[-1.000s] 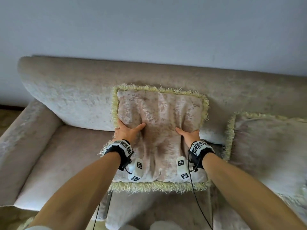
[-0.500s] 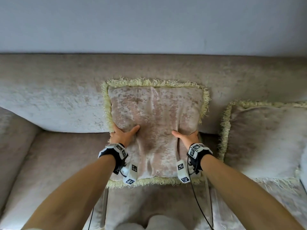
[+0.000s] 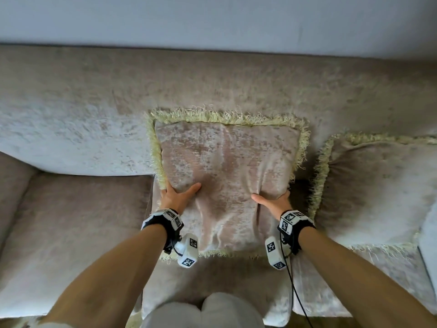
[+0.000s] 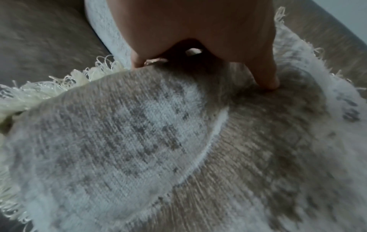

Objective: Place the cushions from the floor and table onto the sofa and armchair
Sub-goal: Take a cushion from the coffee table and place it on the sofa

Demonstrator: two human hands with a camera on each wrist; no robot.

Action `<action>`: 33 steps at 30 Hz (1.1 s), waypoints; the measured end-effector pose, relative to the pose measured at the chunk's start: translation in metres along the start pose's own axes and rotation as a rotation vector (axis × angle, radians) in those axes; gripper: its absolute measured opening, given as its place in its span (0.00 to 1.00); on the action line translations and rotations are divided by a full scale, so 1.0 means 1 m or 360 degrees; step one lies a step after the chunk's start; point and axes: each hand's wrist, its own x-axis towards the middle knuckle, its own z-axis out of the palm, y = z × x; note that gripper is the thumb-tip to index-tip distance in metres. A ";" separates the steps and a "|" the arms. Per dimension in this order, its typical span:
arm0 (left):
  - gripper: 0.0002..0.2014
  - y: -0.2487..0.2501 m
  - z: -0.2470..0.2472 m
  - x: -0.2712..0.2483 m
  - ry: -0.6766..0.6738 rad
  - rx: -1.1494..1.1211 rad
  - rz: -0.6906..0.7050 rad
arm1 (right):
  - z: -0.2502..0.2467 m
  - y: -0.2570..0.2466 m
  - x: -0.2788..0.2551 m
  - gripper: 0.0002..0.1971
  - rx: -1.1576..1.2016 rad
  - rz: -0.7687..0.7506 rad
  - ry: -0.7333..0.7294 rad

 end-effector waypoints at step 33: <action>0.48 0.040 -0.040 -0.011 0.0253 0.0430 0.0524 | 0.040 -0.095 -0.025 0.50 -0.0419 -0.0558 -0.0270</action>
